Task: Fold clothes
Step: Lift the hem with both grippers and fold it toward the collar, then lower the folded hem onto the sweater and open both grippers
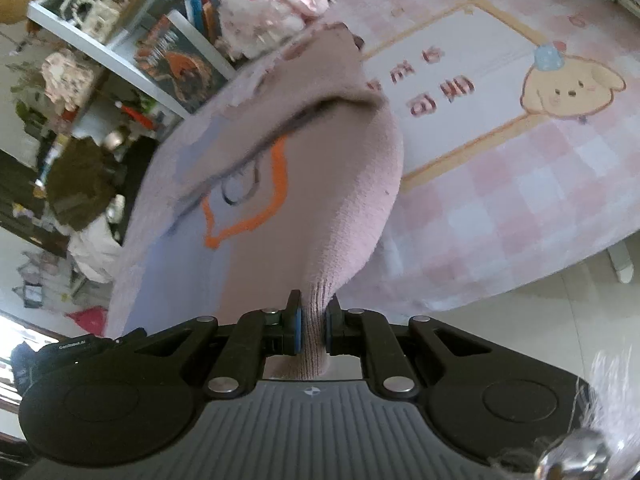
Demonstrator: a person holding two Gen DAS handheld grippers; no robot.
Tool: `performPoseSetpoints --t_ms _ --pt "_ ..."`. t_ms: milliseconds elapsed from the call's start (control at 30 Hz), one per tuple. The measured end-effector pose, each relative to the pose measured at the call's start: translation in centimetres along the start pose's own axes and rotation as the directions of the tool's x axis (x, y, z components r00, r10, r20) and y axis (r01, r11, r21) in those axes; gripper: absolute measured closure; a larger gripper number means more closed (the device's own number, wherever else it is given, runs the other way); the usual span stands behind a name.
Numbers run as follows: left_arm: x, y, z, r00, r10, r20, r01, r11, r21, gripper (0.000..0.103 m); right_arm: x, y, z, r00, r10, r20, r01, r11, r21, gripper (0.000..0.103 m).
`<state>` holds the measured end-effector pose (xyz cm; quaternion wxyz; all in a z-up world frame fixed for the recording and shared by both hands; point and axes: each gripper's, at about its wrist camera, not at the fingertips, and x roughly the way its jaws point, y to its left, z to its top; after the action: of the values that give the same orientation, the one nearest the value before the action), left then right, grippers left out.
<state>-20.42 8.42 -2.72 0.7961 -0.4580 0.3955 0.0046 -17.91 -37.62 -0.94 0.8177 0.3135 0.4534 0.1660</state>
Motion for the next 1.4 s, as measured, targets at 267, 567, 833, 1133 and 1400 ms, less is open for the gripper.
performPoseSetpoints --t_ms 267,567,833,1133,1400 --pt "-1.2 -3.8 5.4 0.946 -0.275 0.171 0.284 0.958 -0.031 0.099 -2.4 1.5 5.2 0.97 0.196 0.145 -0.21 0.974 0.087 0.093" --pt "5.2 -8.4 12.4 0.939 -0.301 0.166 0.304 0.953 0.005 0.099 1.0 2.5 13.1 0.945 0.215 0.247 -0.256 0.956 0.146 0.093" --pt "11.4 -8.9 16.5 0.971 -0.224 0.086 0.223 0.975 0.017 0.099 6.3 1.9 18.2 0.963 0.104 0.247 -0.154 0.969 0.194 0.093" --pt "15.3 -8.8 19.1 0.991 -0.133 0.02 0.132 0.989 0.063 0.088 10.7 1.5 21.0 0.976 -0.016 0.217 -0.031 0.977 0.213 0.084" --pt "13.1 -9.4 21.2 0.989 -0.104 0.108 0.074 0.965 0.253 0.054 10.1 2.3 21.6 0.957 -0.121 0.265 0.093 0.989 0.115 0.046"
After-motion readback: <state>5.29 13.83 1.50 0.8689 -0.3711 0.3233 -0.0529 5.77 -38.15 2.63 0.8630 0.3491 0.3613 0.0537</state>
